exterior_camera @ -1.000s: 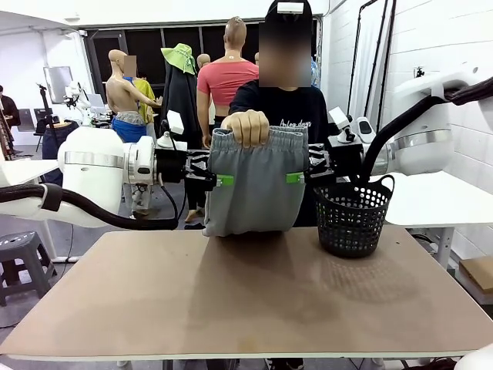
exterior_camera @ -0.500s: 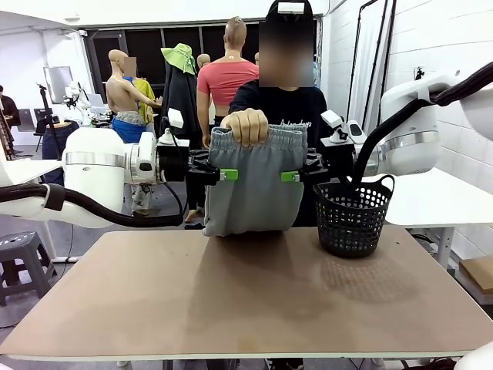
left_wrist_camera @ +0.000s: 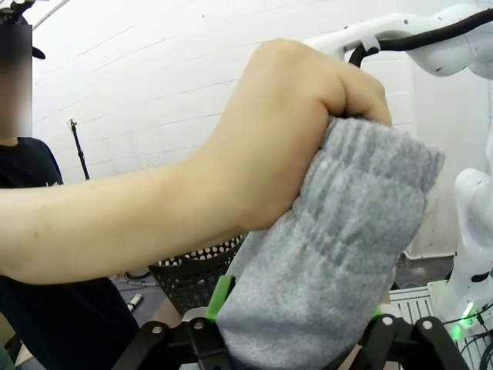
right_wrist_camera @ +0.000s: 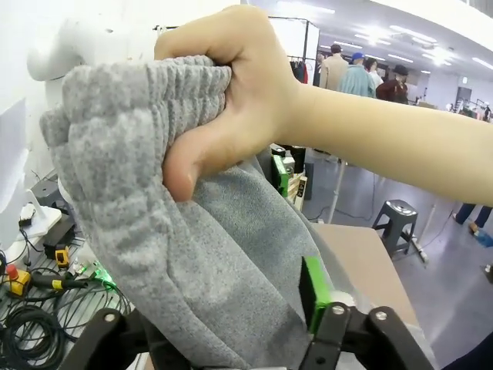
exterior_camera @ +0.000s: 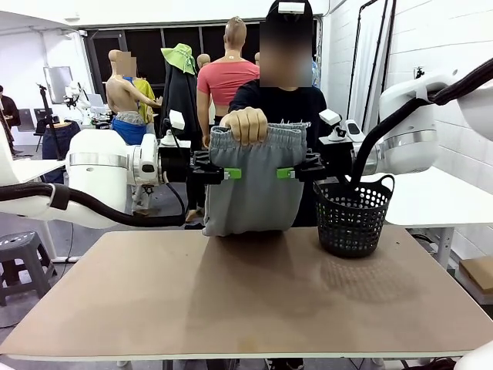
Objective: Fold the training pants.
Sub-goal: Grab both ends of the Training pants handed by a person, then release the ends of the Training pants and then grab the overlapped ends.
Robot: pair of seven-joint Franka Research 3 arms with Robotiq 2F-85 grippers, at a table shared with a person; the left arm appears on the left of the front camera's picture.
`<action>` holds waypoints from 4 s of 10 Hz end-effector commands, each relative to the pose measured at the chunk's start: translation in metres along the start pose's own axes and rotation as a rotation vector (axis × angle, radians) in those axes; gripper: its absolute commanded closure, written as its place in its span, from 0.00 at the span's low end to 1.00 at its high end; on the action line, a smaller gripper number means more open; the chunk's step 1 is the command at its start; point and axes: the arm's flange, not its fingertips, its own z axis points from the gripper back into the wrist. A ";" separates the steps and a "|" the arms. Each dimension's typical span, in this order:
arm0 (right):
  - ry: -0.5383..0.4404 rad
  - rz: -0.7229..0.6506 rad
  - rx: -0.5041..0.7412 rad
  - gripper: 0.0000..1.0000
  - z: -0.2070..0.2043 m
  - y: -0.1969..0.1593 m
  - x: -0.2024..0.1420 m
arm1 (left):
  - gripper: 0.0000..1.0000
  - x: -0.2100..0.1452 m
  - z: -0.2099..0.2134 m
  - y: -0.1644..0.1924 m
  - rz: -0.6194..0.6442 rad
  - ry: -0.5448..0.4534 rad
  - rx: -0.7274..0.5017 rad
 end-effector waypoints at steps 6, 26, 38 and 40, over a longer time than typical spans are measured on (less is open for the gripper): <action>-0.082 -0.076 0.083 1.00 0.007 -0.003 0.011 | 1.00 -0.003 0.003 0.004 0.005 -0.072 -0.007; -0.049 -0.064 0.069 1.00 0.004 0.000 -0.001 | 1.00 -0.003 0.002 0.005 0.015 -0.060 -0.011; -0.049 -0.064 0.069 1.00 0.004 0.000 -0.001 | 1.00 -0.003 0.002 0.005 0.015 -0.060 -0.011; -0.049 -0.064 0.069 1.00 0.004 0.000 -0.001 | 1.00 -0.003 0.002 0.005 0.015 -0.060 -0.011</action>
